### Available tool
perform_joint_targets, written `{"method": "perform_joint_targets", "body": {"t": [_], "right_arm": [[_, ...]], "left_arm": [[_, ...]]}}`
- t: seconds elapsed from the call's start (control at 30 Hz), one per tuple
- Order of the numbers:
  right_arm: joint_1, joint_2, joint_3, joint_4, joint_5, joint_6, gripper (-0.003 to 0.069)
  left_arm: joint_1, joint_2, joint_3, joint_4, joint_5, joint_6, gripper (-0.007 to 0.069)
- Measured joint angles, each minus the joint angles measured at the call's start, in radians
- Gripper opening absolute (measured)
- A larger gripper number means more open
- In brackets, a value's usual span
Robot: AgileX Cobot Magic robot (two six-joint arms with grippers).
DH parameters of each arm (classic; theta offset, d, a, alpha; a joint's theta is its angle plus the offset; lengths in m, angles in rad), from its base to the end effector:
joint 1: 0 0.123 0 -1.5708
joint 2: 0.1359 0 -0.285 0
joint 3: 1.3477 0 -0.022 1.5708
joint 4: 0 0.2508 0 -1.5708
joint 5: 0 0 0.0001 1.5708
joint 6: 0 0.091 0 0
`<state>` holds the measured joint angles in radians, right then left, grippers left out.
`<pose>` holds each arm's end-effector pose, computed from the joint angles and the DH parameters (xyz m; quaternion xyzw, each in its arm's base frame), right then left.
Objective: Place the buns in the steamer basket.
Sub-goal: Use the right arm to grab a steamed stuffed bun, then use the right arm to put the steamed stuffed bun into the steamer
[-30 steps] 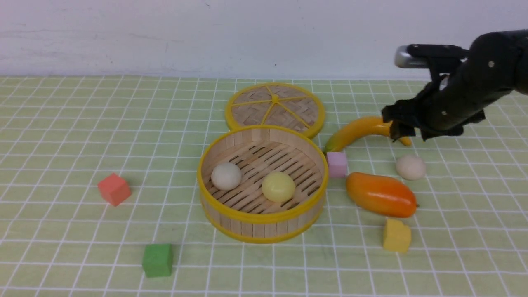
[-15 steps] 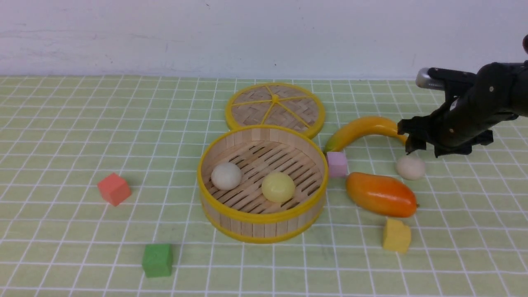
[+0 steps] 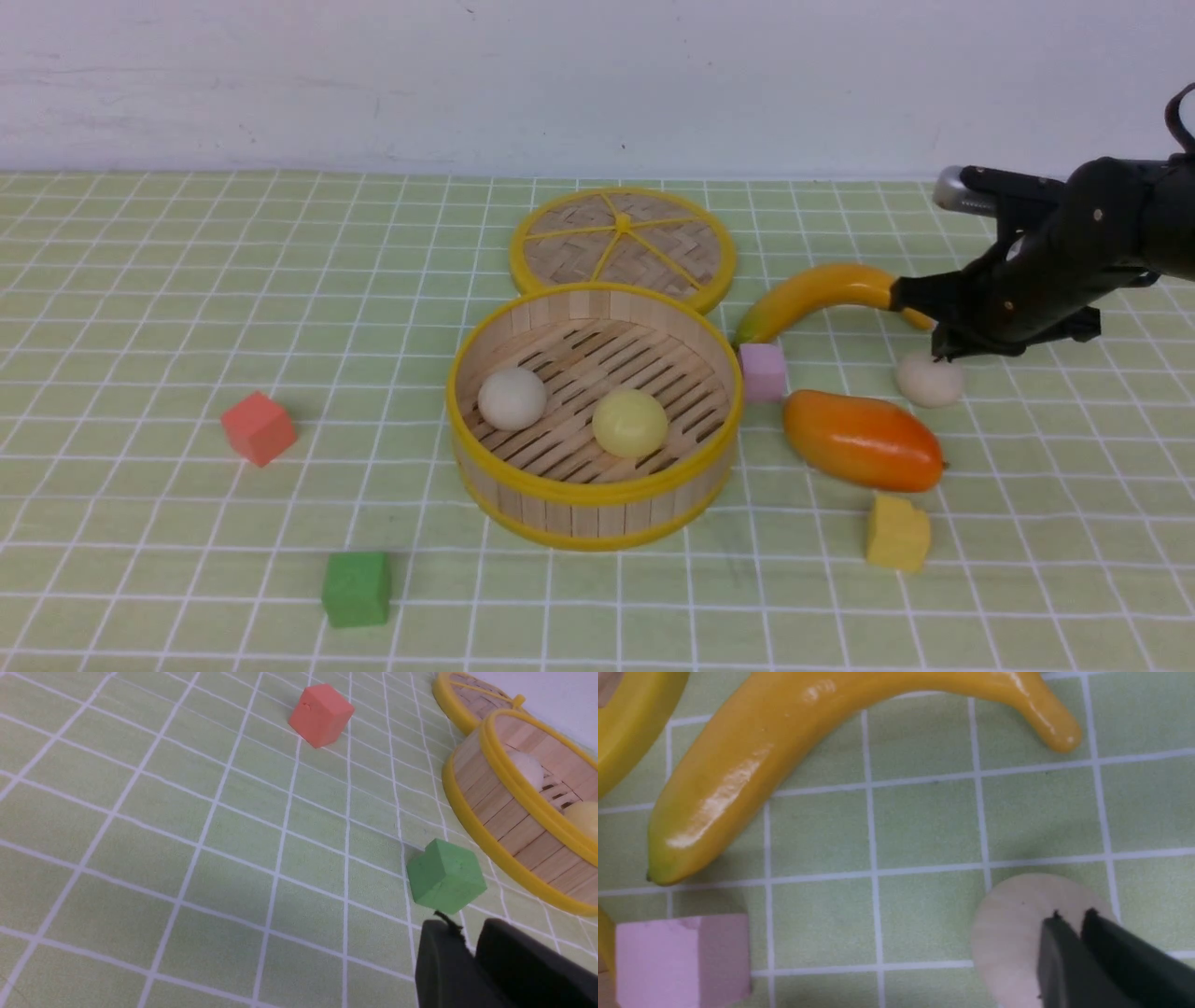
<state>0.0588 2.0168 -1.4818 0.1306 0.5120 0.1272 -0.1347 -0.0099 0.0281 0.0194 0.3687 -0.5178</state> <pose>0.4434 0.0319 0.1981 0.0772 0.9496 0.0753 0.2944 0.0525 -0.0065 0.1711 -0.1481 0.7910 -0.1825 0.5649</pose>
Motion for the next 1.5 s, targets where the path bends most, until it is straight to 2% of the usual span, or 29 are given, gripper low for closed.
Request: {"method": "perform_joint_targets", "body": {"t": [0.1, 0.23, 0.33, 0.63, 0.8, 0.93, 1.0, 1.07, 1.1, 1.17, 1.43, 1.5], "right_arm": [[0.0, 0.0, 0.0, 0.006, 0.0, 0.0, -0.0017], [0.0, 0.0, 0.0, 0.007, 0.002, 0.0, -0.0006], [0.0, 0.0, 0.0, 0.009, 0.003, 0.0, 0.0027], [0.0, 0.0, -0.004, 0.009, -0.001, 0.0, 0.023], [0.0, 0.017, -0.005, 0.014, -0.003, 0.0, 0.0272], [0.0, 0.038, -0.005, 0.027, -0.004, 0.0, 0.0234], [0.0, 0.038, -0.005, 0.041, -0.004, 0.0, 0.0186], [0.0, 0.038, -0.005, 0.055, -0.005, 0.0, 0.0097], [0.0, 0.038, -0.005, 0.055, -0.004, 0.0, 0.0097], [0.0, 0.031, -0.005, 0.066, -0.003, 0.0, 0.001], [0.045, -0.067, -0.037, 0.142, 0.011, -0.021, 0.0002], [0.106, -0.092, -0.091, 0.196, 0.027, -0.07, 0.0002]], "left_arm": [[0.0, 0.0, 0.0, 0.0, 0.0, 0.0, 0.0111], [0.0, 0.0, 0.0, 0.0, 0.0, 0.0, 0.0111], [0.0, 0.0, 0.0, 0.0, 0.0, 0.0, 0.0111], [0.0, 0.0, 0.0, 0.0, 0.0, 0.0, 0.012], [0.0, 0.0, 0.0, 0.0, 0.0, 0.0, 0.0126], [0.0, 0.0, 0.0, 0.0, 0.0, 0.0, 0.0127], [0.0, 0.0, 0.0, 0.0, 0.0, 0.0, 0.0127], [0.0, 0.0, 0.0, 0.0, 0.0, 0.0, 0.0128], [0.0, 0.0, 0.0, 0.0, 0.0, 0.0, 0.0128], [0.0, 0.0, 0.0, 0.0, 0.0, 0.0, 0.013], [0.0, 0.0, 0.0, 0.0, 0.0, 0.0, 0.0141], [0.0, 0.0, 0.0, 0.0, 0.0, 0.0, 0.0144]]}}
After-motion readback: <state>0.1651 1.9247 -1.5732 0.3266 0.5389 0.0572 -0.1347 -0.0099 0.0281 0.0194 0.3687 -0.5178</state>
